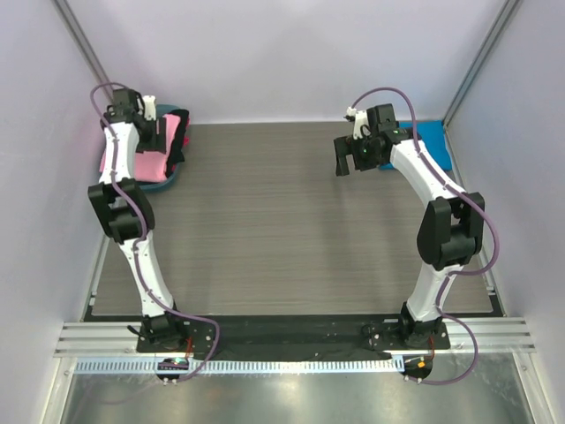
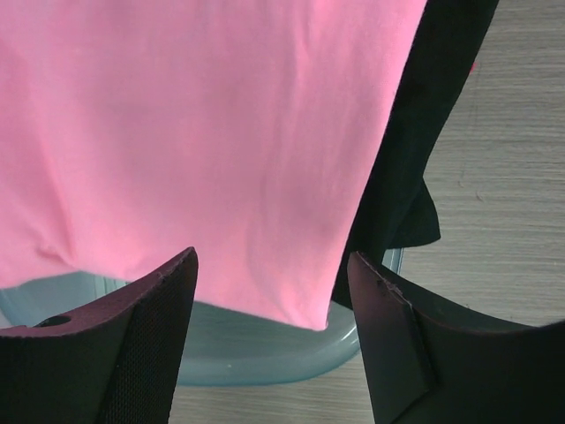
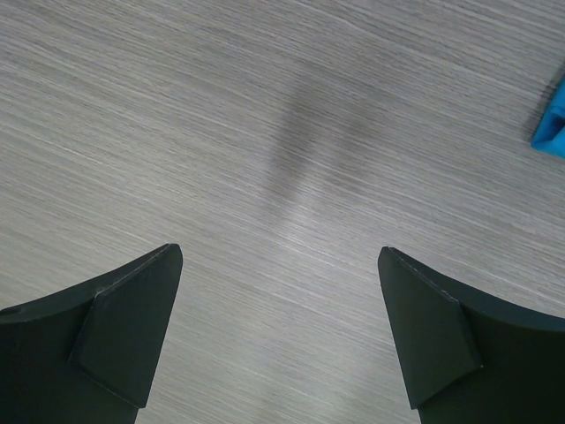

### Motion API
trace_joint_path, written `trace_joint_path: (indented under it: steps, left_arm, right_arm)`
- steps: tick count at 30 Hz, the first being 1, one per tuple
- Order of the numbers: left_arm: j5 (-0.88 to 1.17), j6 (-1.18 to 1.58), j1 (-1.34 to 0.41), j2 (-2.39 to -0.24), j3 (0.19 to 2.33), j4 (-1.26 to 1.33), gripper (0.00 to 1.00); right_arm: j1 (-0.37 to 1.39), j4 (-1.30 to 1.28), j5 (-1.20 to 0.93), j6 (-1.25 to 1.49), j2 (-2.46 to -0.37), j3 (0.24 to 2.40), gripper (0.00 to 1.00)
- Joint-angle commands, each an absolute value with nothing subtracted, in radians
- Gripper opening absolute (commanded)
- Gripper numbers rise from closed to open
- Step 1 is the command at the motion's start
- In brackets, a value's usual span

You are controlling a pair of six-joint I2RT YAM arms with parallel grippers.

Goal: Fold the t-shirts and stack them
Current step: Grab the tshirt from the pile

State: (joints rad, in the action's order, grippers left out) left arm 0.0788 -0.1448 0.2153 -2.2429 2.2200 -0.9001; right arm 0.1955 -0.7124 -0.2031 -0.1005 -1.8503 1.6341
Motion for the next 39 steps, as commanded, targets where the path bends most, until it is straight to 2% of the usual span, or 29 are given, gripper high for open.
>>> trace_joint_path:
  steps: [1, 8, 10, 14, 17, 20, 22, 23, 28, 34, 39]
  left_arm:
    - [0.064, -0.178, 0.201, -2.278, 2.258, -0.885, 0.69]
    - [0.037, -0.178, 0.186, -2.325, 2.278, -0.871, 0.68]
    - [0.031, -0.175, 0.186, -2.332, 2.283, -0.868, 0.62]
    - [0.029, -0.167, 0.186, -2.322, 2.281, -0.864, 0.44]
    - [0.026, -0.158, 0.186, -2.304, 2.273, -0.858, 0.37]
    - [0.031, -0.155, 0.186, -2.286, 2.260, -0.851, 0.26]
    - [0.032, -0.156, 0.184, -2.283, 2.260, -0.853, 0.14]
    - [0.032, -0.156, 0.184, -2.281, 2.260, -0.857, 0.00]
    - [0.054, -0.138, 0.180, -2.203, 2.232, -0.861, 0.00]
    - [0.069, -0.129, 0.114, -1.948, 2.194, -0.836, 0.00]
    - [0.116, -0.147, 0.010, -1.749, 2.180, -0.818, 0.00]
  right_arm:
    - [0.201, -0.712, -0.224, -0.133, -1.850, 1.689, 0.99]
    - [0.201, -0.710, -0.216, -0.143, -1.852, 1.692, 0.99]
    - [0.201, -0.710, -0.212, -0.144, -1.853, 1.692, 0.99]
    - [0.201, -0.712, -0.215, -0.144, -1.858, 1.695, 0.99]
    - [0.202, -0.709, -0.216, -0.143, -1.865, 1.697, 0.99]
    - [0.204, -0.709, -0.222, -0.141, -1.871, 1.703, 0.99]
    - [0.206, -0.710, -0.224, -0.140, -1.876, 1.706, 0.99]
    - [0.207, -0.710, -0.224, -0.140, -1.878, 1.712, 0.99]
    - [0.209, -0.709, -0.209, -0.149, -1.873, 1.735, 0.97]
    - [0.273, -0.673, -0.049, -0.229, -1.868, 1.813, 0.96]
    - [0.279, -0.675, -0.018, -0.170, -1.899, 1.942, 1.00]
